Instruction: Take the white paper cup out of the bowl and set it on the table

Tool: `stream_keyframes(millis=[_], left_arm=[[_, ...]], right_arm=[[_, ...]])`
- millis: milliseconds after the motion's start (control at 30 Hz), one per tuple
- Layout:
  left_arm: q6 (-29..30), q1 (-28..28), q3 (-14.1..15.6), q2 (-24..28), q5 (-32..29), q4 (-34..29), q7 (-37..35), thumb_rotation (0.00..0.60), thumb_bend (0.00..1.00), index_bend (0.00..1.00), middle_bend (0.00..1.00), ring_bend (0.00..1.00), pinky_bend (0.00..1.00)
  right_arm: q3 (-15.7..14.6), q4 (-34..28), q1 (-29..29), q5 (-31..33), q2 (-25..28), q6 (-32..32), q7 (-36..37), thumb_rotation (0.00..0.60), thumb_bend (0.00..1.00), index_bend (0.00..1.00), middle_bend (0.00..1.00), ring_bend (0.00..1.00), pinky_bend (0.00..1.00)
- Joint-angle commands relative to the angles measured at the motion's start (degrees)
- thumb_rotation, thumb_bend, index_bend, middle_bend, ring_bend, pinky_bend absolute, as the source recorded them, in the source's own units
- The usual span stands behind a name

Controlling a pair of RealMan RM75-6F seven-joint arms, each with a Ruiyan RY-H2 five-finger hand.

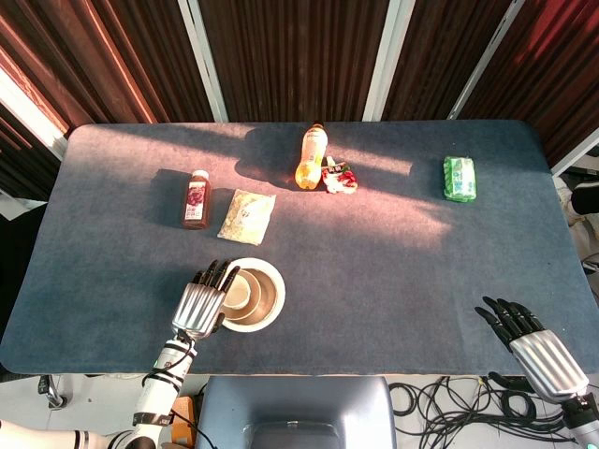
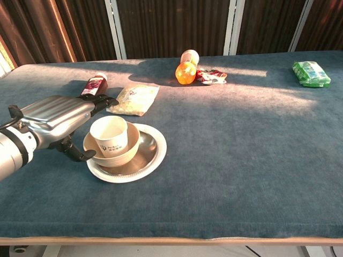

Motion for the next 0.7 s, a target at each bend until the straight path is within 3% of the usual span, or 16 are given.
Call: stream_keyframes(millis=[33,700], left_arm=[[0.04,-0.03,0.04,0.06,-0.07,-0.02,-0.02,0.6,0.31,0.0,0.03,0.04,0.24],[-0.38,-0.77,-0.42,-2.12,-0.52,3.24,-1.91,0.6,0.31,0.0,0.08,0.09,0.25]], right_arm=[[0.01,-0.01,-0.03,0.04,-0.06,0.03,-0.01,0.6,0.03,0.0,0.0,0.0,0.11],[-0.12,-0.08,0.13,-0.06,-0.17,-0.42,-0.57,0.6,0.03,0.0,0.0,0.0,0.11]])
